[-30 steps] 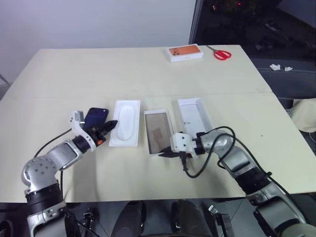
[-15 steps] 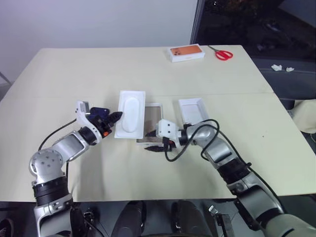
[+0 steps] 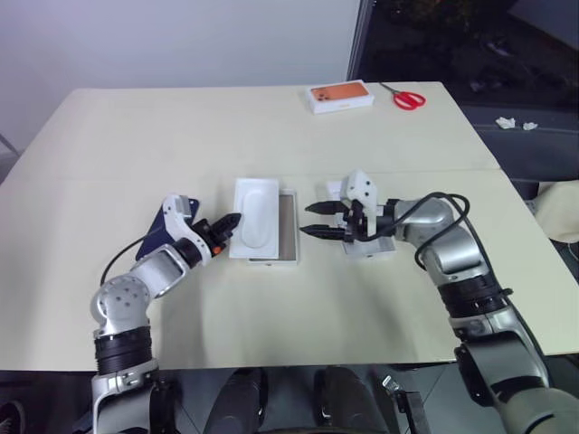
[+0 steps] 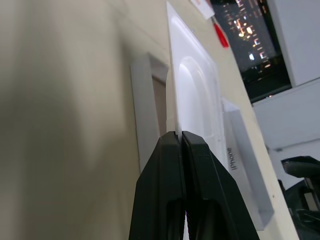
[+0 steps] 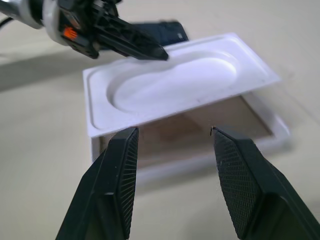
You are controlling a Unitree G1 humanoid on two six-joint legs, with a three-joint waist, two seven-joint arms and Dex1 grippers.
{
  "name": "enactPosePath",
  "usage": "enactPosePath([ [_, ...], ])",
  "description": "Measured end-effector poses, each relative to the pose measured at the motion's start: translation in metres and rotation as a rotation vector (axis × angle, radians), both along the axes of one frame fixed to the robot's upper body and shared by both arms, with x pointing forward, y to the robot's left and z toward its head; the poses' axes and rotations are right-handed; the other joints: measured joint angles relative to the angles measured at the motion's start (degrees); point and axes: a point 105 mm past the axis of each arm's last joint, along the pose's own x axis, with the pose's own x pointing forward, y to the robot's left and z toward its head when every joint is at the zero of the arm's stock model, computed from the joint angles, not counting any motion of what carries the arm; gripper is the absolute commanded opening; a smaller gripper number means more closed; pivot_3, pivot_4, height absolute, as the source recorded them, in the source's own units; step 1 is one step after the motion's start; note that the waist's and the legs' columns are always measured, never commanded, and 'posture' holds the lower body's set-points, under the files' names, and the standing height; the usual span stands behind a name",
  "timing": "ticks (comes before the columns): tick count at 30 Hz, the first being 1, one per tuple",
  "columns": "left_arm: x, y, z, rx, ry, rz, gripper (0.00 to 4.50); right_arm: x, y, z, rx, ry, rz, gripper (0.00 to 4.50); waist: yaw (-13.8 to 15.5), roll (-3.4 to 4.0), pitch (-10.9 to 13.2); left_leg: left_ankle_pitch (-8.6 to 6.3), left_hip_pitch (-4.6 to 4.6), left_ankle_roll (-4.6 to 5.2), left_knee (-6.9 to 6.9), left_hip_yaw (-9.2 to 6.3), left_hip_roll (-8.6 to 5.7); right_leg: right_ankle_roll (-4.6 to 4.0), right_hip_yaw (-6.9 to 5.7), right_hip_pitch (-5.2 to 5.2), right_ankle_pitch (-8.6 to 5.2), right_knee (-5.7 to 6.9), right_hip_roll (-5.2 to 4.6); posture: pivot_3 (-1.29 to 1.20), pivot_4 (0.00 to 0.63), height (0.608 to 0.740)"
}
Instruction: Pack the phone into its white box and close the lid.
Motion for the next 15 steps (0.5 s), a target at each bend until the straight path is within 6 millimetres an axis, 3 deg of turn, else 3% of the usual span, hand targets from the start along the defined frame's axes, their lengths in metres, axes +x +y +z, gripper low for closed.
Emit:
enactPosePath([
  [12,0.0,-0.015,-0.007,0.034,0.008,-0.05,0.0,-0.002,0.0,-0.006,0.004,-0.006,-0.031,2.38,0.03,0.0,0.0,0.01,0.0,-0.02,0.01,0.0,0.01,0.0,0.0,0.0,0.0,0.01,0.02,0.0,0.15,0.74],
  [15,-0.001,-0.02,-0.007,0.038,0.007,-0.073,0.98,-0.002,0.0,-0.006,0.002,-0.012,-0.033,2.49,0.04,0.0,0.0,0.02,0.0,-0.03,0.01,0.0,0.01,0.0,0.0,0.0,0.0,0.01,0.02,0.0,0.15,0.74],
])
